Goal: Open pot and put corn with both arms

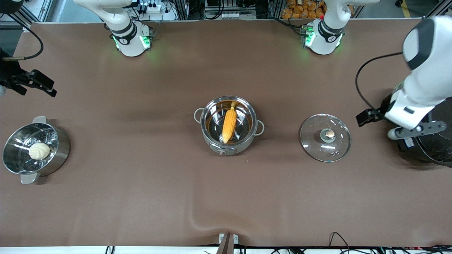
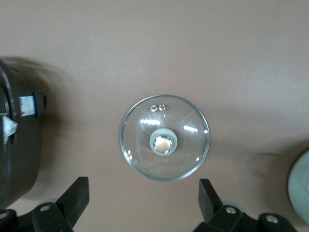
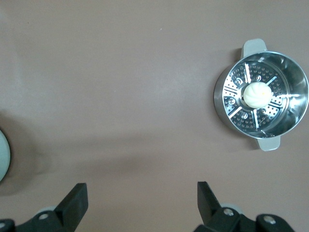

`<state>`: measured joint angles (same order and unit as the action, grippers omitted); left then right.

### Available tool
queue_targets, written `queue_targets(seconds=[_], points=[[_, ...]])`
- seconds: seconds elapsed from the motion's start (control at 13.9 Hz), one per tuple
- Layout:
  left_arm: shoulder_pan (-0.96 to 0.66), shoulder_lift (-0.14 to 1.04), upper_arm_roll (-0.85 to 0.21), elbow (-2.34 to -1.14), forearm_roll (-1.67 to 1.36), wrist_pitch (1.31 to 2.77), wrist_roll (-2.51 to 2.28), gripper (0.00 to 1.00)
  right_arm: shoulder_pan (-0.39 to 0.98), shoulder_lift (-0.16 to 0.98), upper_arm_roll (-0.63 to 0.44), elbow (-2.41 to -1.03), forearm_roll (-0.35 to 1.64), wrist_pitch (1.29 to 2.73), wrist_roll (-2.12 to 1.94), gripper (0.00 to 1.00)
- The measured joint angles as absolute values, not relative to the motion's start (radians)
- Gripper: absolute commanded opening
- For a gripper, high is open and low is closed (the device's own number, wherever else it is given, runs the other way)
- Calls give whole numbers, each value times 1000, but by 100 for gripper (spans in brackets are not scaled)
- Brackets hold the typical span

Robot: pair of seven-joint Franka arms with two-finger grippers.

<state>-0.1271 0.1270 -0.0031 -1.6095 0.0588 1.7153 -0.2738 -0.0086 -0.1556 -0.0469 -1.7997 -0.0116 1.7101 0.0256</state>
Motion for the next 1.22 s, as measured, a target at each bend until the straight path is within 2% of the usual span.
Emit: queue_targets(seconds=[0.22, 0.36, 1.22], points=[[-129, 127, -15, -1512, 41, 1601, -274, 100, -9, -175, -47, -1748, -6, 1604, 26, 100], [-128, 116, -15, -1480, 41, 1573, -274, 100, -11, -183, -48, -1699, -5, 1543, 26, 100], [-122, 47, -11, -1469, 41, 1507, -231, 100, -16, -117, -48, -1693, -5, 1535, 24, 100]])
